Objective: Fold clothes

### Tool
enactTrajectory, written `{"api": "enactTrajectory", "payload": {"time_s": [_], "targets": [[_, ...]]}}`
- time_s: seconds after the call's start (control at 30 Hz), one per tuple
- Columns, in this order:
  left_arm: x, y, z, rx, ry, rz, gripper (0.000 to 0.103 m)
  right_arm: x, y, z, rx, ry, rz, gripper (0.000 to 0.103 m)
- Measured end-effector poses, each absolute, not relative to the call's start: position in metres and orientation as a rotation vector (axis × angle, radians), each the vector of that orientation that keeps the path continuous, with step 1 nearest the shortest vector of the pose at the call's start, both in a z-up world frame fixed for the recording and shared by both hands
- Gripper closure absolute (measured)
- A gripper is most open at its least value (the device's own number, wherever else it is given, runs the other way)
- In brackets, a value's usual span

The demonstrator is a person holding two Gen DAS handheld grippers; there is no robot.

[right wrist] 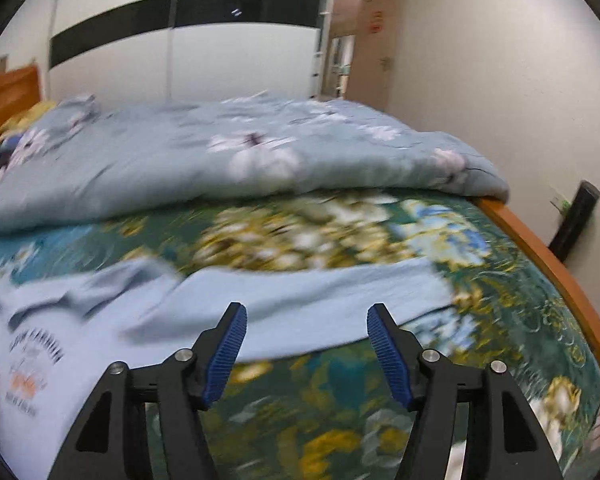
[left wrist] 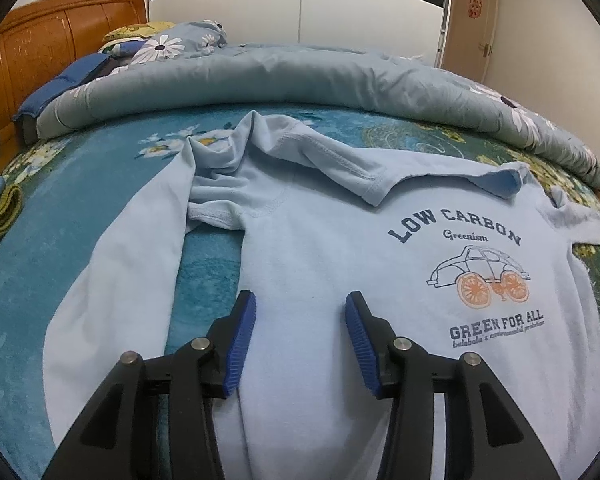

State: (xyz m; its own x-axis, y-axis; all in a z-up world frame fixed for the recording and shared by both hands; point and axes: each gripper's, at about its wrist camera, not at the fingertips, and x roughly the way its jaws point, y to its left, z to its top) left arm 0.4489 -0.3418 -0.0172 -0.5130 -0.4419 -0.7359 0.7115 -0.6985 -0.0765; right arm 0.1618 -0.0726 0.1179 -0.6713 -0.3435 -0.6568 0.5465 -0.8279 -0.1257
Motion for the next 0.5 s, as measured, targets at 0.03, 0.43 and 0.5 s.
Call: {"api": "enactTrajectory", "payload": {"time_s": [0.03, 0.43, 0.5], "targets": [[0.45, -0.343, -0.017, 0.927, 0.507, -2.22, 0.053, 0.175, -0.084, 0.114, 0.882, 0.432, -2.425, 0.037], [0.483, -0.367, -0.021, 0.76, 0.875, -2.363, 0.05, 0.272, -0.179, 0.107, 0.886, 0.604, -2.224, 0.036], [0.49, -0.372, -0.023, 0.717, 0.958, -2.387, 0.05, 0.271, -0.179, 0.117, 0.881, 0.655, -2.252, 0.036]]}}
